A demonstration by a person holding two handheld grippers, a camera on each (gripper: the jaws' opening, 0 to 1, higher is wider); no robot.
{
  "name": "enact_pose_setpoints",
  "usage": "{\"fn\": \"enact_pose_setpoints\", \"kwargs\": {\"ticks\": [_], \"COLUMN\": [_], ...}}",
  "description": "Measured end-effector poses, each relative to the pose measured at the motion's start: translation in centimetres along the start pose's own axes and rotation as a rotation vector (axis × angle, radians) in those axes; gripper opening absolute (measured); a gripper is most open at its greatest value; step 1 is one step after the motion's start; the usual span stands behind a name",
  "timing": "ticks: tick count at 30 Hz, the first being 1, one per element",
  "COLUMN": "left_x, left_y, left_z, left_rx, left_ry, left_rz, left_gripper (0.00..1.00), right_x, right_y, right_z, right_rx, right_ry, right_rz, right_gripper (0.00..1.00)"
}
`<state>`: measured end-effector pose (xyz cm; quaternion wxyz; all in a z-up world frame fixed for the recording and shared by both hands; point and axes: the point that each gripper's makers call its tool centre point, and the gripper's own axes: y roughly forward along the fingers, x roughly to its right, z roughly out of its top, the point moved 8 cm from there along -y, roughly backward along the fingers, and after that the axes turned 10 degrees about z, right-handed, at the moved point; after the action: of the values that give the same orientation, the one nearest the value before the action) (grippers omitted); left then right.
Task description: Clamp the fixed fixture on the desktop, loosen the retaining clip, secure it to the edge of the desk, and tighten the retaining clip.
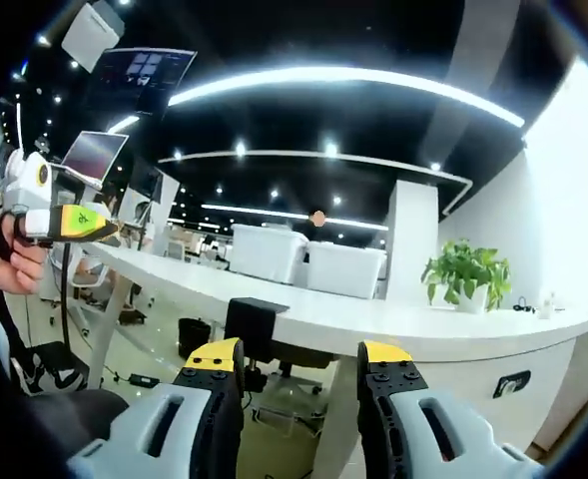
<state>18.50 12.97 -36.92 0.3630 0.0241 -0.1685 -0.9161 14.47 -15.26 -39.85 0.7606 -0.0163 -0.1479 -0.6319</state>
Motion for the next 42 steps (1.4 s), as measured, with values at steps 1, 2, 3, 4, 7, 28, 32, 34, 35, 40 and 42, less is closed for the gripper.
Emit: {"fn": "enact_pose_setpoints", "kwargs": {"ticks": [1, 2, 3, 4, 7, 28, 32, 34, 35, 40, 42], "left_x": [-0.1, -0.1, -0.2, -0.3, -0.6, -2.7, -3.0, -3.2, -3.2, -3.6, -3.7], "left_y": [-0.2, -0.4, -0.5, -0.7, -1.2, -3.4, -3.7, -3.9, -4.0, -4.3, -4.4], "left_z": [0.2, 0.3, 0.5, 0.7, 1.5, 6.1, 6.6, 6.7, 6.7, 6.5, 6.5], "left_rx": [-0.004, -0.007, -0.012, -0.02, -0.038, -0.214, -0.244, -0.257, -0.258, -0.262, -0.263], "left_ry": [0.009, 0.016, 0.023, 0.032, 0.059, 0.196, 0.215, 0.211, 0.209, 0.204, 0.197], "left_rz": [0.003, 0.005, 0.006, 0.008, 0.018, 0.089, 0.103, 0.106, 0.11, 0.139, 0.148], "left_gripper": [0.22, 0.22, 0.22, 0.22, 0.22, 0.22, 0.26, 0.27, 0.27, 0.28, 0.28], "right_x": [0.2, 0.4, 0.6, 0.7, 1.2, 3.9, 4.6, 4.8, 4.9, 4.8, 4.7], "right_y": [-0.2, -0.4, -0.7, -0.9, -1.5, -5.1, -5.6, -5.9, -6.1, -6.7, -6.8], "right_z": [0.3, 0.5, 0.8, 1.0, 1.7, 5.5, 5.7, 5.7, 5.8, 5.4, 5.2], "right_rx": [0.0, -0.001, -0.001, -0.003, -0.016, -0.196, -0.213, -0.219, -0.219, -0.243, -0.251], "right_ry": [-0.008, -0.016, -0.022, -0.027, -0.048, -0.206, -0.14, -0.13, -0.126, -0.127, -0.133], "right_rz": [0.0, 0.001, 0.002, 0.005, 0.019, 0.178, 0.2, 0.209, 0.212, 0.218, 0.222], "right_gripper": [0.44, 0.44, 0.44, 0.44, 0.44, 0.48, 0.48, 0.47, 0.47, 0.46, 0.46]}}
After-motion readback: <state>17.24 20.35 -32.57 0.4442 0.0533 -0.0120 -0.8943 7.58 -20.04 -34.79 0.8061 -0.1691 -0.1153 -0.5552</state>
